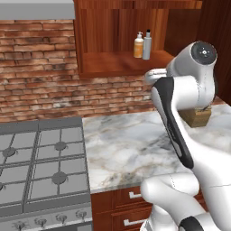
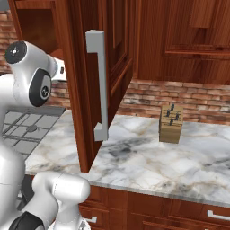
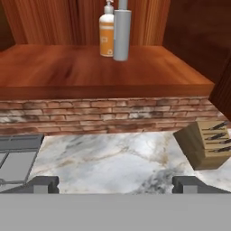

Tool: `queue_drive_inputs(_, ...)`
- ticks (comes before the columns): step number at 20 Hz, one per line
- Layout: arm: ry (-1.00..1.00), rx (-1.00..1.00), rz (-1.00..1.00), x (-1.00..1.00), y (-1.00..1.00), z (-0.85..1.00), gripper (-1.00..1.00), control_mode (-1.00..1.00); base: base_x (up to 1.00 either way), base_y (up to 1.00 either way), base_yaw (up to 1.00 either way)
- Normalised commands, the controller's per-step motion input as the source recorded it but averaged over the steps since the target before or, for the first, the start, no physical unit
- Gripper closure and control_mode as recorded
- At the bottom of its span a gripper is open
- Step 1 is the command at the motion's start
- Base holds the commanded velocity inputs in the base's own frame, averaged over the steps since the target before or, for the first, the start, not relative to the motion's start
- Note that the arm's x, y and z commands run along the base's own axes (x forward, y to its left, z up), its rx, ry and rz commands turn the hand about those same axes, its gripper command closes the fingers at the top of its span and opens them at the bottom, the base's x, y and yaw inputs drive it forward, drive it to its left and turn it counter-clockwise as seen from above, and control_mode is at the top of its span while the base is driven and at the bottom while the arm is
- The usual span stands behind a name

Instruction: Locate and retrieve the soap dispenser and soap dispenser from the cabinet. Place them next to the sink.

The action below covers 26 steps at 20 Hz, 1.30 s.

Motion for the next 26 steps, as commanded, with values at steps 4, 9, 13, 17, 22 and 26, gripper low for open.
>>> queue_drive_inputs(4,-0.07,0.00,0.00,0.31,0.00,0.09,-1.00,-1.00,0.00,0.00,0.00)
queue_drive_inputs(9,-0.03,0.00,0.00,0.24,-0.01,0.28,-1.00,-1.00,0.00,0.00,0.00)
queue_drive_inputs(13,-0.03,-0.01,0.00,0.24,-0.04,0.30,-1.00,-1.00,0.00,0.00,0.00)
queue_drive_inputs(17,0.00,-0.02,0.00,0.33,-0.12,0.10,-1.00,-1.00,0.00,0.00,0.00)
queue_drive_inputs(22,-0.05,-0.01,0.00,0.47,0.00,-0.05,-1.00,-1.00,0.00,0.00,0.00)
queue_drive_inputs(26,-0.02,0.00,0.01,0.59,0.00,-0.03,-1.00,-1.00,0.00,0.00,0.00)
